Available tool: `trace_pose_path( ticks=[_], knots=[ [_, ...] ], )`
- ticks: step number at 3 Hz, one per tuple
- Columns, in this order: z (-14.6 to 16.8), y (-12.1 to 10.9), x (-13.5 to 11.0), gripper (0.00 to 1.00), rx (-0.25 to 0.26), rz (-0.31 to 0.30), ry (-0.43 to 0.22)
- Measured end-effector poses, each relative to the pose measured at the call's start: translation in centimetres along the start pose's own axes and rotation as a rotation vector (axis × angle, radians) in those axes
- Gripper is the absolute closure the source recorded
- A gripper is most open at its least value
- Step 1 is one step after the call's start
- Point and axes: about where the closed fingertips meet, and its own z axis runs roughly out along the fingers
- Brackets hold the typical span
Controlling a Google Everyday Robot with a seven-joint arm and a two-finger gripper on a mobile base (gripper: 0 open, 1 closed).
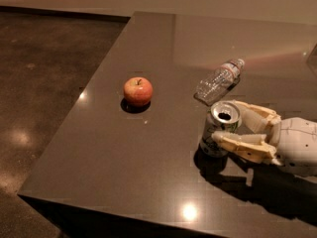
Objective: Place 7up can upright
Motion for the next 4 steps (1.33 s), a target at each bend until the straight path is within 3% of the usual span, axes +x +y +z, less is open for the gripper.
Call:
trace_pose_path(
  ticks=[3, 4],
  knots=[
    [0.55, 0.25, -0.27, 0.12, -0.013, -0.004, 0.000],
    [0.72, 0.33, -0.34, 0.00, -0.017, -0.005, 0.000]
  ],
)
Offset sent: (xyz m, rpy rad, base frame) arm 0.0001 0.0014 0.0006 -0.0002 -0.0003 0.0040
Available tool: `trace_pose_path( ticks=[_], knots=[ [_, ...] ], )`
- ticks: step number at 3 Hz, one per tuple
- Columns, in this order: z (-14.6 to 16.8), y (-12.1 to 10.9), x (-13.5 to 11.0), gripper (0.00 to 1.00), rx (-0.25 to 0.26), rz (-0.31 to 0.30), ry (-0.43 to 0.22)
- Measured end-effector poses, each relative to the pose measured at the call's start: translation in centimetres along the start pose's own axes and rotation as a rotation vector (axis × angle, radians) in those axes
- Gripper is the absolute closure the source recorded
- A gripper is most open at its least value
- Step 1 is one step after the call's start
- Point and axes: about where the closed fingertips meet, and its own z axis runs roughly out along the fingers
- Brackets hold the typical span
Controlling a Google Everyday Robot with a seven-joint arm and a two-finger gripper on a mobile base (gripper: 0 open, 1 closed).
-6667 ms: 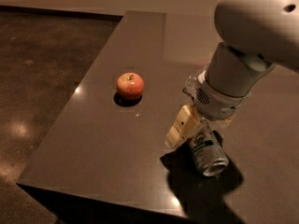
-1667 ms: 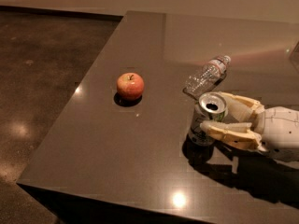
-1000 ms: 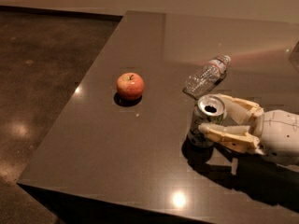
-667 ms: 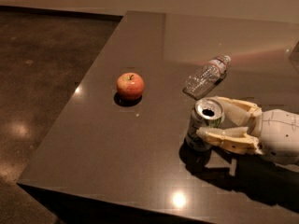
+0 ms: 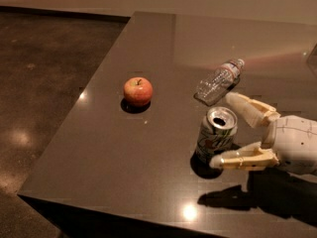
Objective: Place 7up can upright
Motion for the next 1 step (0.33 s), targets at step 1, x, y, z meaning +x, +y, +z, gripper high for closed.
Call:
trace_pose_path(
  ticks=[1],
  knots=[
    [0.01, 0.00, 0.00, 0.00, 0.000, 0.000, 0.000]
  ],
)
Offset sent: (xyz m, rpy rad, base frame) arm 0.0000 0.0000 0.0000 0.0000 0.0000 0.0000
